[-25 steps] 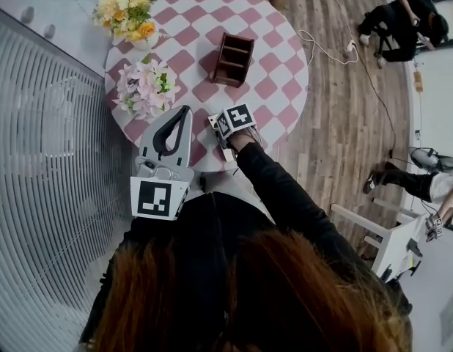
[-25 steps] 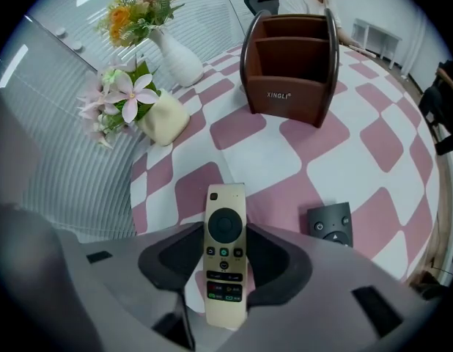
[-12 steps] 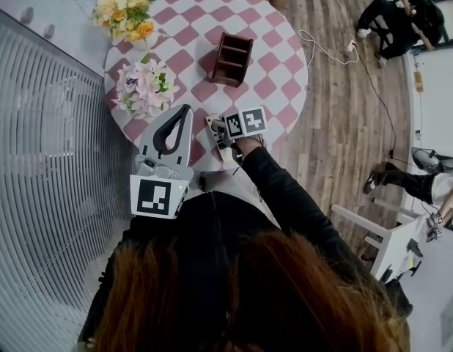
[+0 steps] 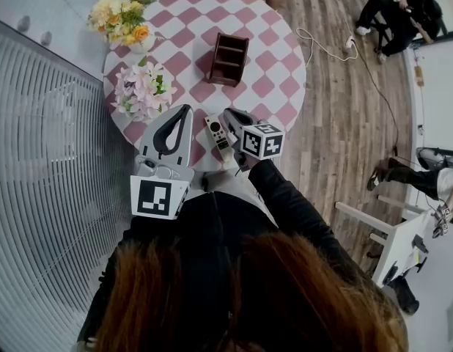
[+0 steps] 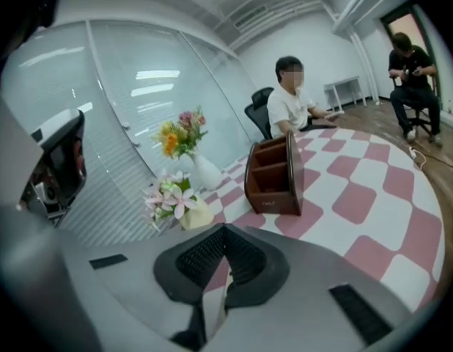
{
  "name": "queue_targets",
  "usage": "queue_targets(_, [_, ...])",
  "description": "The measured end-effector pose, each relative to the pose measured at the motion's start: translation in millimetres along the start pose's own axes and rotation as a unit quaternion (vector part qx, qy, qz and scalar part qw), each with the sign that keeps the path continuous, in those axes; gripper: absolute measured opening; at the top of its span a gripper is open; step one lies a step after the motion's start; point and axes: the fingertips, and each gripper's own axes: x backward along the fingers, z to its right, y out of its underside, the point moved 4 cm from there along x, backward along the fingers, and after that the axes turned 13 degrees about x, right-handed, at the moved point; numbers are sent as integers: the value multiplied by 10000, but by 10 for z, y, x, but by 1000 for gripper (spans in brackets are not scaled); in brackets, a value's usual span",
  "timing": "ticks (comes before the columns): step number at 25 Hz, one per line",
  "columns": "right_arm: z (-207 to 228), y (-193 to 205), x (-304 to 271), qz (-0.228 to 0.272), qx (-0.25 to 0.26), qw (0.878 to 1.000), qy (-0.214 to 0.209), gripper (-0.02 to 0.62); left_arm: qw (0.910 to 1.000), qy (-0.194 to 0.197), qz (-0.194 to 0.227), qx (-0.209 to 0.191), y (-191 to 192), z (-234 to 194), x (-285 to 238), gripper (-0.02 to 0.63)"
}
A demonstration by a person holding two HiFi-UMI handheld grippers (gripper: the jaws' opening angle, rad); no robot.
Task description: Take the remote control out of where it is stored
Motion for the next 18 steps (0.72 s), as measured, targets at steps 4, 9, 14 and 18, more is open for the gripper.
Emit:
queue_targets(4, [-83,-262,230,992,384,9942,128,15,10000,3,-62,-28,15,4,3,9])
queue_targets(9, [-302,-638,528,1677,1332,9764,269,15,9999,-6,-107,-55,25,-16,1,9])
queue_targets(14, [-515,-921,770,2073,1886,9594,329,15,9999,7,-122,-64,47,-12,-6,9])
queue_targets(18, [-684,-1095,964,2281,2108,9499,349,15,9999,54,-111,-68,51,8,-19,9])
